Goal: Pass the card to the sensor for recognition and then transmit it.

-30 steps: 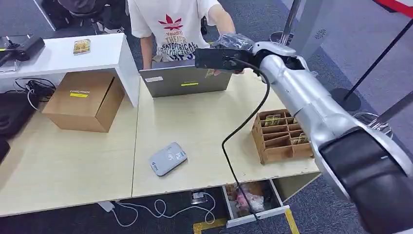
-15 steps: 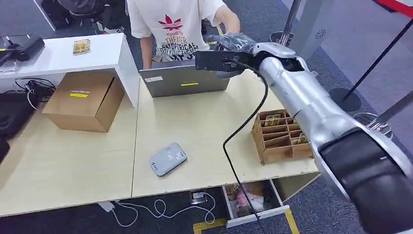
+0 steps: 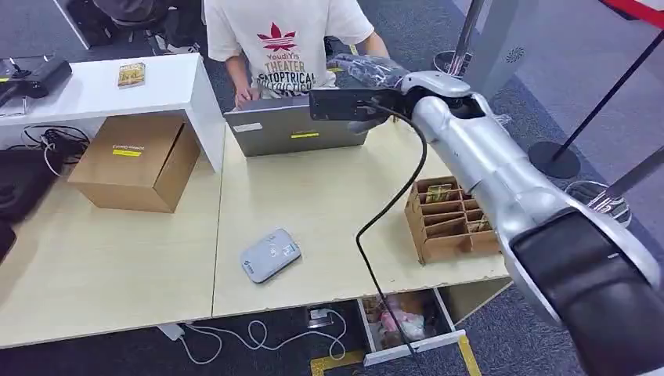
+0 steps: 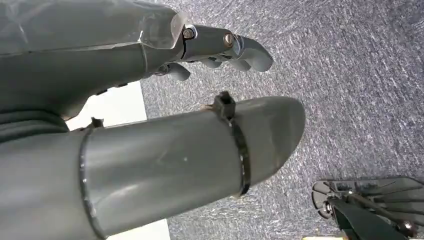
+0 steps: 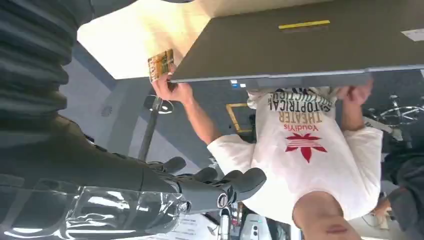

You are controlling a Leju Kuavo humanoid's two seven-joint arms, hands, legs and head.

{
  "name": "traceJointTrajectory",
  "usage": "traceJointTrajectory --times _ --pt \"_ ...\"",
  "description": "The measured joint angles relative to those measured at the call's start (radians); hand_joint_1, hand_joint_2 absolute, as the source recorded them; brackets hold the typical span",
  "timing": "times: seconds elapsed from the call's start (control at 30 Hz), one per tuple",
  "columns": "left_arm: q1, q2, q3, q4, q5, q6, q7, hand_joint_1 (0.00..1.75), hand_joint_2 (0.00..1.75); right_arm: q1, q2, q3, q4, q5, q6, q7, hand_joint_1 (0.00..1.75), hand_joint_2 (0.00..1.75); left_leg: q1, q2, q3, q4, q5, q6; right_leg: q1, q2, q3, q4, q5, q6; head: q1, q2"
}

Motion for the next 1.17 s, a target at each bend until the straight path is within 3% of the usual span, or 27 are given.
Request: traceJointTrajectory --times 0.13,0.23,0.33,0.5,0.67,0.87,1.17 --pt "0.001 -0.002 0.003 0.000 0.015 0.014 -0.007 0.00 0.00 0.067 -0.001 -0.042 -0.060 -0.091 -0.121 -0.079 0.00 1.75 0.000 0.000 0.001 0.000 0.000 0.000 0.000 0.000 0.000 0.000 0.000 0.000 0.000 0.000" --pt "0.004 -0.007 0.008 0.000 0.022 0.023 -0.008 0.00 0.00 0.196 -0.001 -0.131 -0.163 -0.194 -0.218 -0.141 0.00 1.75 0.000 -0.001 0.001 0.000 0.000 0.000 0.001 -0.001 0.001 -0.001 0.000 0.000 0.000 0.000" --pt "0.006 -0.010 0.011 0.000 0.024 0.026 -0.007 0.00 0.00 0.336 -0.001 -0.199 -0.263 -0.230 -0.262 -0.169 0.00 1.75 0.000 -0.001 0.000 0.000 0.000 0.000 0.001 -0.001 0.000 -0.001 0.000 0.000 0.000 0.000" --pt "0.009 -0.010 0.017 0.000 0.025 0.030 -0.006 0.00 0.00 0.446 -0.007 -0.258 -0.353 -0.244 -0.283 -0.173 0.00 1.75 0.000 0.000 0.001 0.000 -0.001 0.000 0.000 0.000 0.000 -0.001 0.000 0.000 0.000 0.000" --pt "0.010 -0.010 0.023 0.000 0.035 0.038 0.011 0.00 0.00 0.583 -0.007 -0.282 -0.456 -0.270 -0.358 -0.189 0.00 1.75 0.000 -0.001 0.000 0.000 -0.001 0.000 0.001 0.000 0.000 -0.001 0.000 0.000 0.000 0.000" --pt "0.011 -0.023 0.040 0.000 0.055 0.084 0.032 0.00 0.00 0.704 -0.008 -0.305 -0.547 -0.319 -0.406 -0.190 0.00 1.75 0.000 0.000 0.000 0.000 -0.001 0.000 0.001 0.000 0.000 -0.001 -0.001 0.000 0.000 0.000" --pt "0.016 -0.018 0.049 0.000 0.056 0.045 0.017 0.00 0.00 0.905 -0.018 -0.384 -0.671 -0.364 -0.497 -0.187 0.00 1.75 0.000 0.000 -0.001 0.000 -0.002 0.001 0.000 0.000 0.000 -0.001 -0.001 0.000 0.000 0.000"
